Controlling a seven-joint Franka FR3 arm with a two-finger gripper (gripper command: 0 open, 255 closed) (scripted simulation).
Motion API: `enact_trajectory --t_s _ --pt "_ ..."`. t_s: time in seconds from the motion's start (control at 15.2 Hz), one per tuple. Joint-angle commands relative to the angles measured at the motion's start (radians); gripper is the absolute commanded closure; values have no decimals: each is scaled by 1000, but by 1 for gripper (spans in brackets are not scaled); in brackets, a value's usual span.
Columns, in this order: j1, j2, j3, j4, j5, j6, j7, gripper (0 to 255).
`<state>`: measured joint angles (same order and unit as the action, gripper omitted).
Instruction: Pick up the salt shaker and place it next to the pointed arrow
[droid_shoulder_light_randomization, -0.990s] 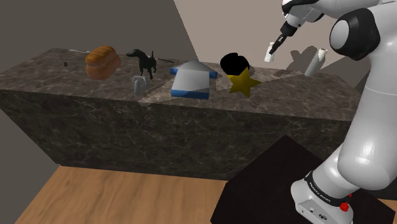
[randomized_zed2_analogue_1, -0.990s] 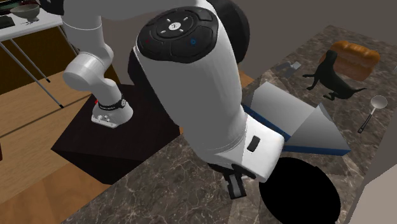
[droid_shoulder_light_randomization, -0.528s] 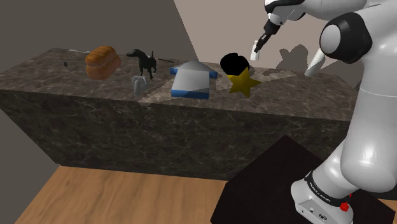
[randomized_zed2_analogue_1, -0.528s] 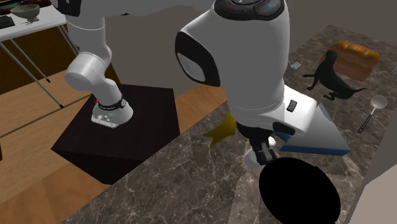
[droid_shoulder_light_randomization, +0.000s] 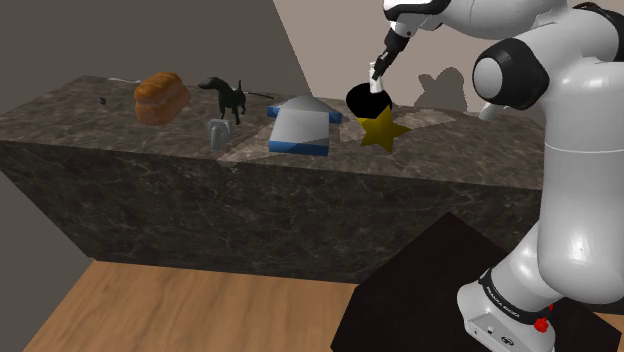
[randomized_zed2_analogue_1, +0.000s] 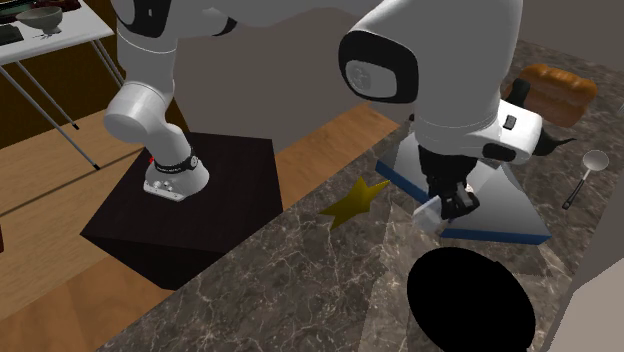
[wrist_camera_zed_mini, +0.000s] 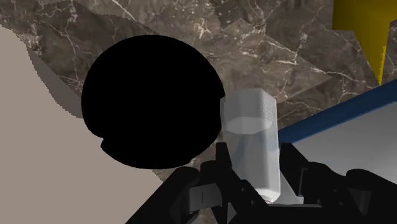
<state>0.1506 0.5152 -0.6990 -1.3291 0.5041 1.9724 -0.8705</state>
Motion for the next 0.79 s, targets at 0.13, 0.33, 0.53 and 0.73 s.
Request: enact_trajectory --t_s 0.13,0.33,0.53,0.73 --pt "18 5 5 -41 5 46 2 255" --pt "23 9 9 -76 13 82 -9 255" --pt "26 16 15 -107 22 117 -20 255" --pt "27 24 21 -135 33 150 -32 255"
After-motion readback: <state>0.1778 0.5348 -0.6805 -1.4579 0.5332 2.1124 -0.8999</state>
